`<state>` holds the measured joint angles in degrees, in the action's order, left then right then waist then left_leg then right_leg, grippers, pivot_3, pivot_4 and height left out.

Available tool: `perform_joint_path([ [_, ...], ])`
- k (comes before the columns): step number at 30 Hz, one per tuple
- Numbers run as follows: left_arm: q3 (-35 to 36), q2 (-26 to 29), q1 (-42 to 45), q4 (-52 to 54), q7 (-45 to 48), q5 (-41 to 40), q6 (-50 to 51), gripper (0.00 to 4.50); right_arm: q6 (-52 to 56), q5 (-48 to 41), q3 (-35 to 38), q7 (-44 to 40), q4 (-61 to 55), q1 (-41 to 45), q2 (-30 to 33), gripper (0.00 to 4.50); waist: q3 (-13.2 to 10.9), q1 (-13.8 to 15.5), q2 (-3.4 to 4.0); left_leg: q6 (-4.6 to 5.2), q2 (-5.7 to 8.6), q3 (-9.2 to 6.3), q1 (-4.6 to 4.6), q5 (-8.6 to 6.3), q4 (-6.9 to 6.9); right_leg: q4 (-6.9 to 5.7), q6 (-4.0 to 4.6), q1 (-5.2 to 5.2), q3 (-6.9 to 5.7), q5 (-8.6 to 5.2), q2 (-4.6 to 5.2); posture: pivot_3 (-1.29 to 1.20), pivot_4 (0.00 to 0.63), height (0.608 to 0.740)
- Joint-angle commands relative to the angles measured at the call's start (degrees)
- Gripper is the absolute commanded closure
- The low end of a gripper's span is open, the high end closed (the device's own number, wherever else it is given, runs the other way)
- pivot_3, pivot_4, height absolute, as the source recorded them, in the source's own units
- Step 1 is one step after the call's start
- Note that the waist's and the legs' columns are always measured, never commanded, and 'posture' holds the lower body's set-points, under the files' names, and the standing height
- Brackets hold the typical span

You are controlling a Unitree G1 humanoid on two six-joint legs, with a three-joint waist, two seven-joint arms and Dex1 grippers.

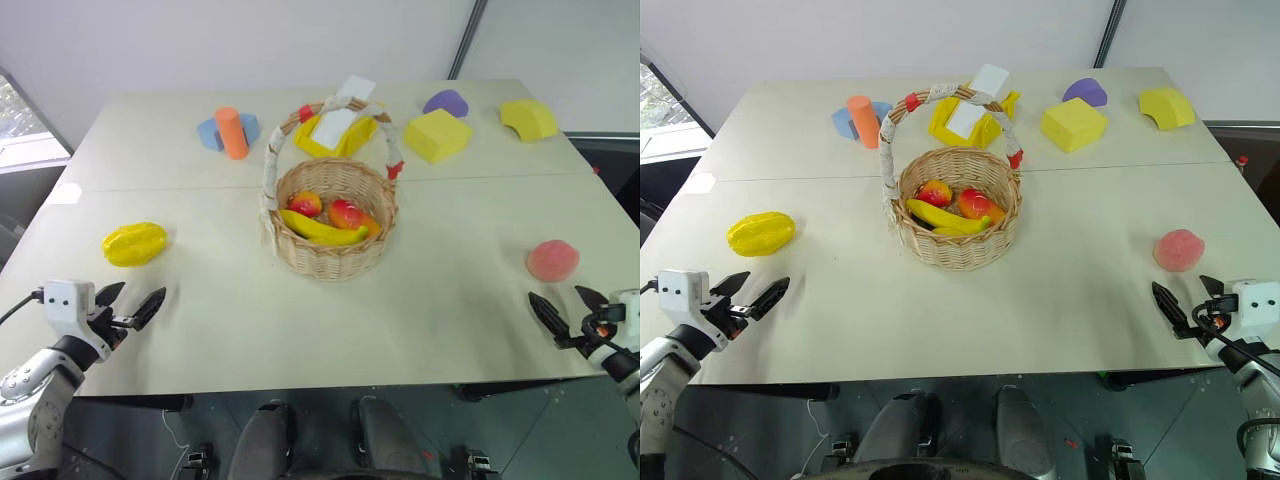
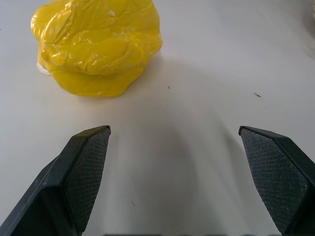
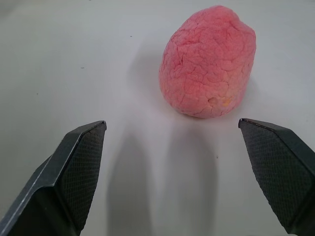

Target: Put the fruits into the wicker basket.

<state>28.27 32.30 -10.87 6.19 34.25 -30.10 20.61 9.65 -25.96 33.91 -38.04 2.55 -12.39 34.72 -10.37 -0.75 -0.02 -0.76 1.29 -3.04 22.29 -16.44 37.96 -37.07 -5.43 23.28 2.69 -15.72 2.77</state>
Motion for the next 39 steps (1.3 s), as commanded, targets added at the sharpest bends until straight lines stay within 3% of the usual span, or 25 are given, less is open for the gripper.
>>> perform_joint_path([
  [1,1.23,0.85,0.46,0.33,-0.02,0.5,-1.17,0.0,-1.0,-0.21,0.53,0.15,-0.73,0.53,0.14,0.0,0.0,0.01,0.0,0.0,0.0,0.0,0.0,0.0,0.0,0.0,0.0,0.0,0.0,0.0,0.0,0.0,0.15,0.74],
  [12,1.58,0.52,2.02,0.41,-0.61,0.81,-1.32,0.0,0.24,-0.73,-0.78,0.11,-3.16,1.49,0.47,0.0,0.0,0.01,0.0,0.0,0.0,0.0,0.0,0.0,0.0,0.0,-0.02,0.0,0.0,0.01,0.0,0.0,0.15,0.74],
  [19,-1.12,3.83,4.21,4.25,1.2,5.01,-5.14,0.0,9.81,-6.22,-5.59,-4.09,-21.26,0.52,4.41,0.0,0.01,0.07,0.02,0.0,0.0,-0.01,0.0,0.0,0.0,-0.02,-0.05,0.02,0.0,0.03,0.0,0.0,0.15,0.74],
  [25,-5.01,8.31,9.22,0.93,-0.2,14.58,-12.07,0.0,18.91,-13.47,-11.09,-7.5,-37.06,-0.23,9.65,0.0,0.04,0.23,-0.08,0.0,0.0,-0.04,0.03,0.0,0.0,0.02,-0.05,0.0,-0.04,0.03,0.0,0.0,0.15,0.74],
  [30,-7.94,12.64,11.3,-2.44,-3.44,25.35,-17.72,0.0,22.6,-16.26,-18.96,-5.64,-44.89,7.23,10.17,0.0,0.03,-0.13,-0.11,0.0,-0.02,-0.03,0.03,0.0,0.0,0.01,-0.05,0.04,-0.03,0.03,-0.02,0.0,0.15,0.74],
  [34,-10.79,17.51,13.88,-4.6,-7.75,35.02,-15.31,0.0,24.45,-17.53,-25.29,-3.88,-46.75,16.49,8.44,0.0,0.02,0.03,-0.27,-0.01,-0.02,-0.05,0.03,0.01,0.0,0.0,-0.06,0.05,-0.07,0.03,-0.03,0.0,0.15,0.74],
  [39,-13.41,20.16,15.86,-3.93,-6.48,38.14,-9.69,0.0,24.25,-17.24,-29.22,-4.43,-45.57,22.28,7.2,0.0,0.02,0.24,-0.32,0.04,0.04,-0.11,0.15,-0.02,0.0,0.06,-0.06,0.1,-0.15,0.03,0.04,0.0,0.15,0.74],
])
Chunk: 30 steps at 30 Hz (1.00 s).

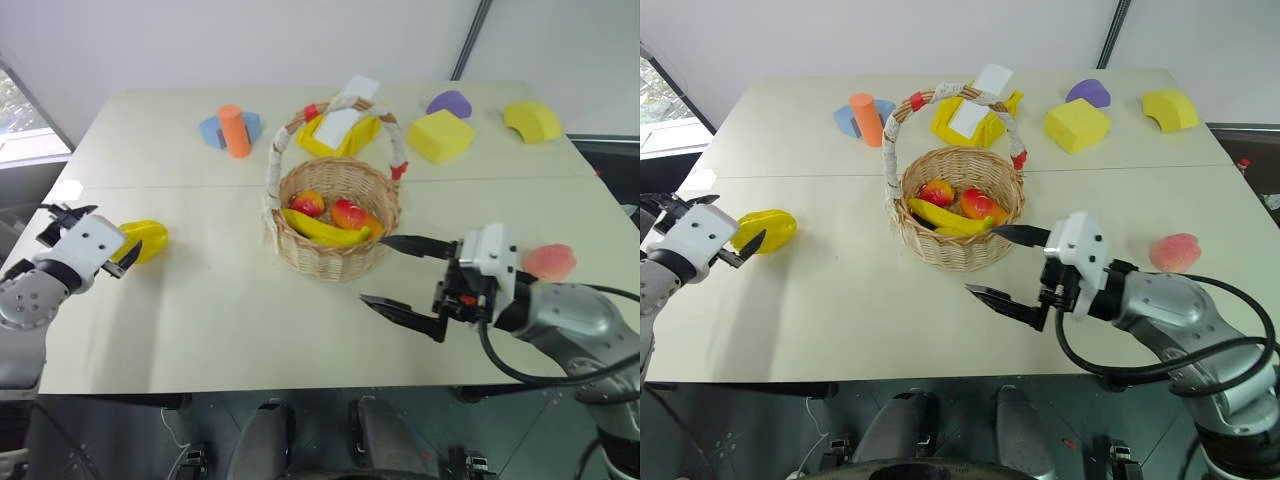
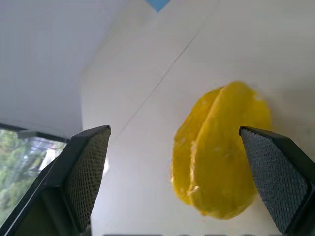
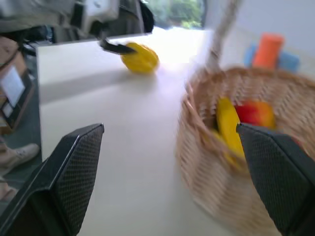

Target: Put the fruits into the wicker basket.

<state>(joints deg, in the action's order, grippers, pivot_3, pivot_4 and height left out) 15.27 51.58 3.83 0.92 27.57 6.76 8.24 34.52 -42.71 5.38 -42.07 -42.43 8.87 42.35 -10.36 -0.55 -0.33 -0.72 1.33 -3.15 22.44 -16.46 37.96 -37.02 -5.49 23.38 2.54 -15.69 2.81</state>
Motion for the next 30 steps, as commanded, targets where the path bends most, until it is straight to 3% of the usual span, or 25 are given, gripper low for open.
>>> perform_joint_path([
  [1,-0.8,1.03,1.39,1.63,0.72,1.41,3.44,0.0,-0.83,-0.2,-1.04,-0.52,-0.18,1.39,-0.58,0.0,0.0,0.01,0.0,0.02,0.01,0.0,0.02,-0.02,0.0,0.01,0.0,0.01,-0.01,0.0,0.03,0.0,0.15,0.74],
  [21,-4.33,-0.81,5.65,-0.16,6.88,-1.55,12.71,0.0,-4.37,3.48,-3.87,0.53,0.88,2.42,-4.04,0.0,0.01,-0.15,0.0,0.03,0.0,0.01,0.04,-0.03,-0.01,-0.04,0.01,0.06,0.0,0.0,0.09,0.0,0.15,0.74],
  [22,-4.26,-0.9,5.63,-0.16,6.87,-1.71,12.96,0.54,-4.49,3.63,-3.94,0.55,0.94,2.59,-4.13,0.0,0.01,-0.19,0.0,0.03,0.0,0.01,0.04,-0.03,-0.01,-0.04,0.01,0.07,0.0,0.0,0.09,0.0,0.15,0.74],
  [23,-4.25,-0.92,5.62,-0.15,6.81,-1.75,13.16,0.76,-4.59,3.75,-3.98,0.53,1.01,2.77,-4.2,0.0,0.01,-0.2,0.0,0.03,0.0,0.01,0.04,-0.03,-0.01,-0.04,0.01,0.07,0.0,0.0,0.09,0.0,0.15,0.74],
  [26,-3.99,-1.11,5.47,0.02,6.43,-1.88,13.96,2.24,-4.67,4.03,-4.01,0.3,1.31,3.35,-4.28,0.0,0.01,-0.17,0.0,0.03,0.0,0.01,0.04,-0.03,-0.01,-0.05,0.01,0.07,0.0,0.0,0.09,0.0,0.15,0.74],
  [30,-2.68,-1.81,5.13,1.09,6.16,-3.27,15.53,2.24,-4.82,4.22,-3.86,-0.13,1.85,4.13,-4.1,0.0,0.01,-0.16,0.0,0.03,0.0,0.01,0.03,-0.03,-0.01,-0.04,0.01,0.07,0.0,0.0,0.09,0.0,0.15,0.74],
])
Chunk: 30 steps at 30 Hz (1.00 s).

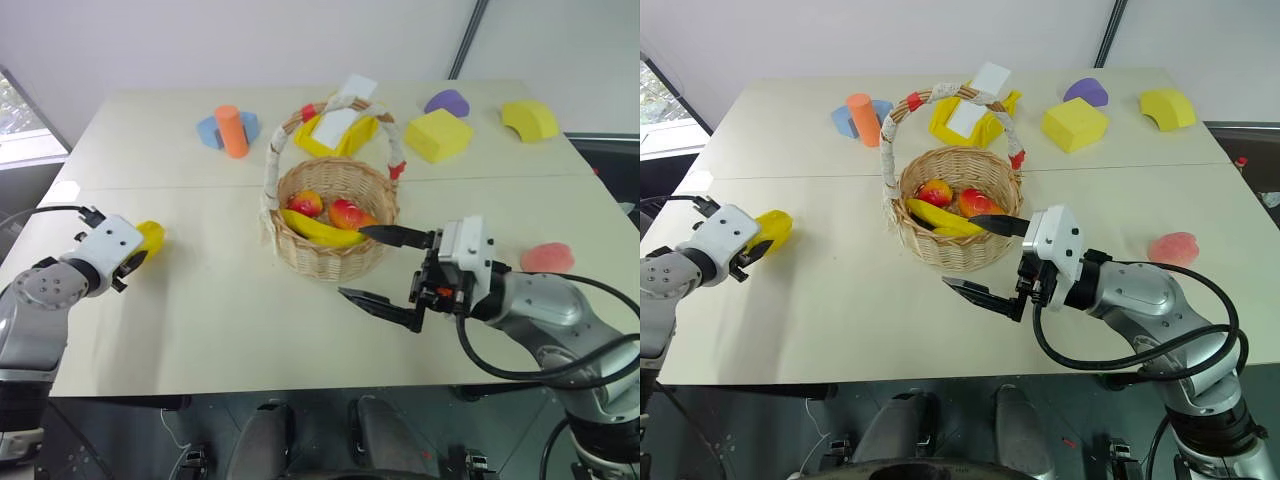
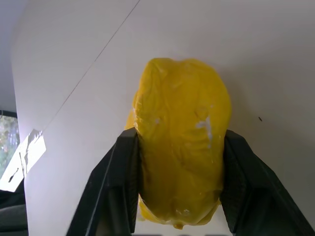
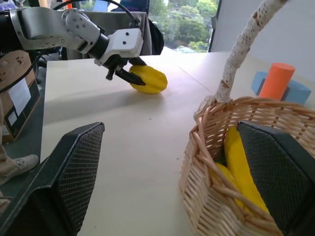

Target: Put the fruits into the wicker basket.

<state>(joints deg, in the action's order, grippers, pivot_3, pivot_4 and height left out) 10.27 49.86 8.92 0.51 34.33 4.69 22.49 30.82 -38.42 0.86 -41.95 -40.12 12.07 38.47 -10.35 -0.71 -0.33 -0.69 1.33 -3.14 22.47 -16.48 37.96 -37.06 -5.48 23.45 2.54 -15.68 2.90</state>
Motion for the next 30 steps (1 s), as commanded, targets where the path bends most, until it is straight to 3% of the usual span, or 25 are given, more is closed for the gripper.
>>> perform_joint_path([
  [1,2.91,-0.31,-0.02,1.88,-0.75,-1.62,1.72,2.24,-1.14,-0.05,0.72,-0.36,-0.36,1.11,-0.13,0.0,0.0,0.0,0.0,0.0,0.0,0.0,0.0,0.0,0.0,0.0,0.0,0.0,0.0,0.0,0.0,0.0,0.15,0.74],
  [8,8.49,-1.07,0.26,3.88,-0.05,-7.16,3.28,2.24,-0.78,-0.97,2.53,-0.91,0.5,2.62,0.83,0.0,0.0,0.02,0.0,0.0,0.0,0.0,0.01,0.0,0.0,0.0,0.0,0.0,0.0,0.0,0.0,0.0,0.15,0.74],
  [11,7.64,-0.65,-0.84,3.75,0.26,-7.02,2.46,2.24,-0.88,-0.9,2.61,-1.09,0.81,3.0,0.85,0.0,0.0,0.02,0.0,0.0,0.0,0.0,0.0,0.0,0.0,0.0,0.0,0.01,0.0,0.0,0.0,0.0,0.15,0.74],
  [15,7.38,-1.57,-0.53,4.6,-0.94,-6.91,2.82,3.17,-0.74,-0.72,2.73,-1.02,0.8,3.12,0.78,0.0,0.0,0.04,0.0,0.0,0.0,0.0,0.0,0.0,0.0,0.0,0.0,0.0,0.0,0.0,0.0,0.0,0.15,0.74],
  [18,8.74,-2.23,0.07,5.36,-0.07,-9.11,2.19,3.17,-0.37,-1.09,3.83,-0.86,0.65,3.23,1.31,0.0,0.0,0.04,0.0,0.0,0.0,0.0,0.0,0.0,0.0,0.0,0.0,0.0,0.0,0.0,0.01,0.0,0.15,0.74],
  [21,11.56,-3.94,0.77,9.61,4.22,-16.64,1.52,3.17,0.2,-2.31,6.5,-1.15,1.26,3.33,2.48,0.0,0.0,0.14,-0.01,-0.01,0.01,0.0,0.02,0.0,0.0,0.01,0.0,0.0,-0.01,0.0,0.02,0.0,0.15,0.74],
  [25,15.56,-6.36,4.8,23.64,10.16,-39.1,11.6,3.17,1.76,-5.57,13.3,-3.34,3.25,1.71,6.37,0.0,-0.01,0.42,-0.08,-0.01,0.04,-0.01,0.07,0.0,0.02,0.04,0.0,-0.01,-0.05,0.0,0.12,0.0,0.15,0.74],
  [30,9.1,-4.34,9.51,33.46,10.76,-50.75,20.68,3.17,1.9,-6.52,17.01,-4.52,5.26,0.57,8.73,0.0,0.05,-0.13,0.01,-0.01,0.07,0.03,-0.01,0.0,0.01,0.03,0.0,-0.04,-0.04,0.01,0.08,0.0,0.15,0.74],
])
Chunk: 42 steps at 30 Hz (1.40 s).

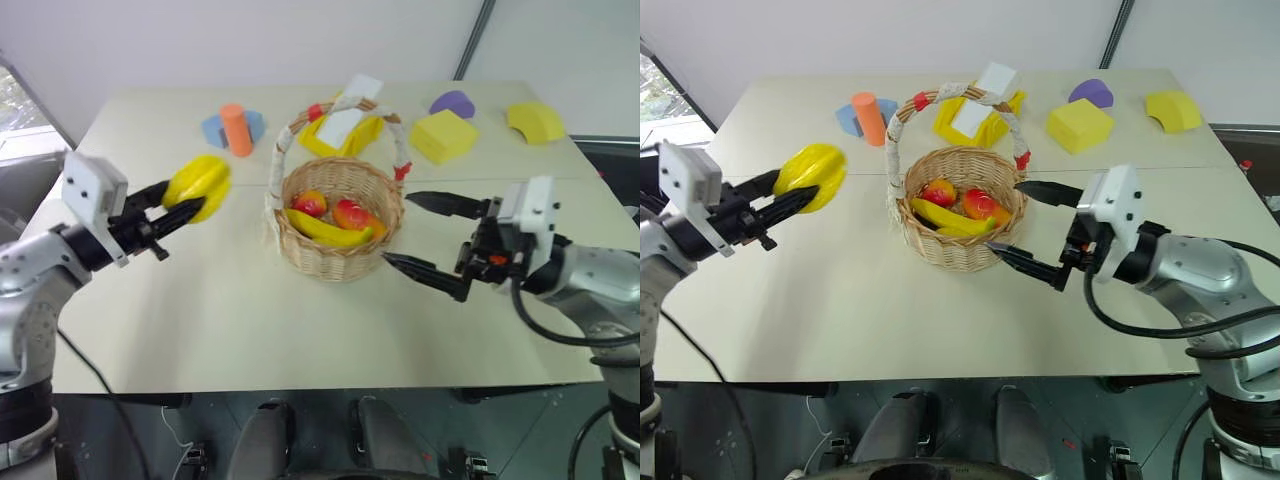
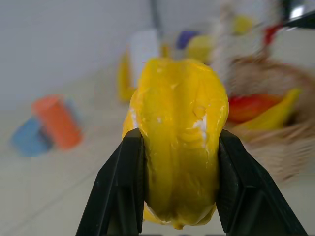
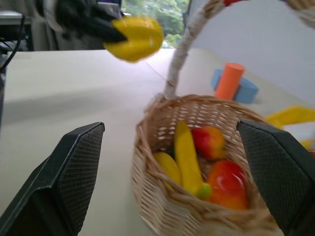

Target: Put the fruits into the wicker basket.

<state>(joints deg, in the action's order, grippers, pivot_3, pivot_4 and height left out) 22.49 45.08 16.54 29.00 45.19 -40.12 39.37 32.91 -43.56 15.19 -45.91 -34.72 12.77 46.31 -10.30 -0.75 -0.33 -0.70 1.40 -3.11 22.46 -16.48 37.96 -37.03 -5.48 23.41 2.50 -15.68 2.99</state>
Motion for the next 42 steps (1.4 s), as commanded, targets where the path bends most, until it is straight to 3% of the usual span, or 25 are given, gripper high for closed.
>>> perform_joint_path([
  [1,-5.39,-0.44,4.19,5.9,-1.34,-7.36,5.09,3.17,-0.31,-1.13,3.1,-0.63,0.08,-0.49,1.09,0.0,0.01,-0.06,0.01,0.0,-0.01,0.01,-0.03,0.0,0.0,-0.04,0.0,-0.01,0.01,0.0,-0.05,0.0,0.15,0.74],
  [5,-14.06,-4.71,11.84,6.36,-5.7,-7.33,7.2,3.17,-0.67,-0.56,3.42,-0.26,0.0,-0.95,0.95,0.0,0.0,0.1,-0.01,-0.04,-0.04,-0.04,-0.07,0.05,0.14,-0.14,-0.01,-0.1,0.01,0.01,-0.22,0.0,0.15,0.74],
  [9,-26.21,-9.71,17.43,0.73,-11.49,6.08,3.27,3.17,-0.64,-0.17,3.67,1.98,-0.43,-1.44,-0.11,0.0,-0.01,0.03,-0.02,-0.03,-0.01,-0.03,-0.1,0.05,0.16,-0.14,-0.02,-0.14,0.02,0.01,-0.34,0.0,0.15,0.74],
  [16,-34.09,-15.91,21.02,-5.81,-15.82,16.53,0.91,3.17,0.34,0.26,5.56,5.39,0.23,-3.96,-0.14,0.0,-0.04,0.11,-0.06,-0.03,-0.01,-0.03,-0.06,0.05,0.16,-0.13,-0.03,-0.11,0.03,0.0,-0.41,0.0,0.15,0.74],
  [22,-34.58,-17.23,20.86,-6.13,-14.16,18.83,-0.83,0.21,1.17,1.52,6.86,8.81,0.48,-6.52,-0.06,0.0,-0.04,0.12,-0.06,-0.03,-0.03,-0.03,-0.07,0.05,0.16,-0.13,-0.03,-0.11,0.03,0.0,-0.37,0.0,0.15,0.74],
  [28,-29.33,-21.19,17.64,-2.72,-8.93,9.74,-2.25,0.21,-0.63,12.84,12.29,11.71,10.95,-13.94,3.15,0.0,-0.05,0.47,-0.09,-0.03,0.05,-0.01,-0.05,0.05,0.17,-0.1,-0.04,-0.14,0.04,0.0,-0.32,0.0,0.15,0.74],
  [31,-30.55,-21.23,15.05,0.64,-3.19,3.61,-0.17,0.21,-3.19,20.18,12.1,15.4,18.91,-15.16,3.49,0.0,-0.05,0.32,-0.08,-0.03,0.04,0.0,-0.06,0.05,0.17,-0.1,-0.03,-0.14,0.04,0.0,-0.34,0.0,0.15,0.74],
  [36,-34.86,-20.96,14.77,-1.26,-0.69,5.3,-0.46,0.21,-4.17,26.41,11.09,22.8,28.52,-12.39,0.28,0.0,-0.02,-0.08,-0.04,-0.1,0.01,0.08,-0.17,0.1,0.17,-0.2,-0.03,-0.16,0.16,0.0,-0.43,0.0,0.15,0.74],
  [42,-35.75,-21.69,15.22,-2.91,-0.31,7.09,-2.01,0.21,-3.6,24.98,12.06,23.11,34.4,-9.05,-3.77,0.0,0.0,-0.08,0.01,-0.09,-0.02,0.15,-0.25,0.1,0.17,-0.27,-0.03,-0.18,0.2,0.0,-0.52,0.0,0.15,0.74],
])
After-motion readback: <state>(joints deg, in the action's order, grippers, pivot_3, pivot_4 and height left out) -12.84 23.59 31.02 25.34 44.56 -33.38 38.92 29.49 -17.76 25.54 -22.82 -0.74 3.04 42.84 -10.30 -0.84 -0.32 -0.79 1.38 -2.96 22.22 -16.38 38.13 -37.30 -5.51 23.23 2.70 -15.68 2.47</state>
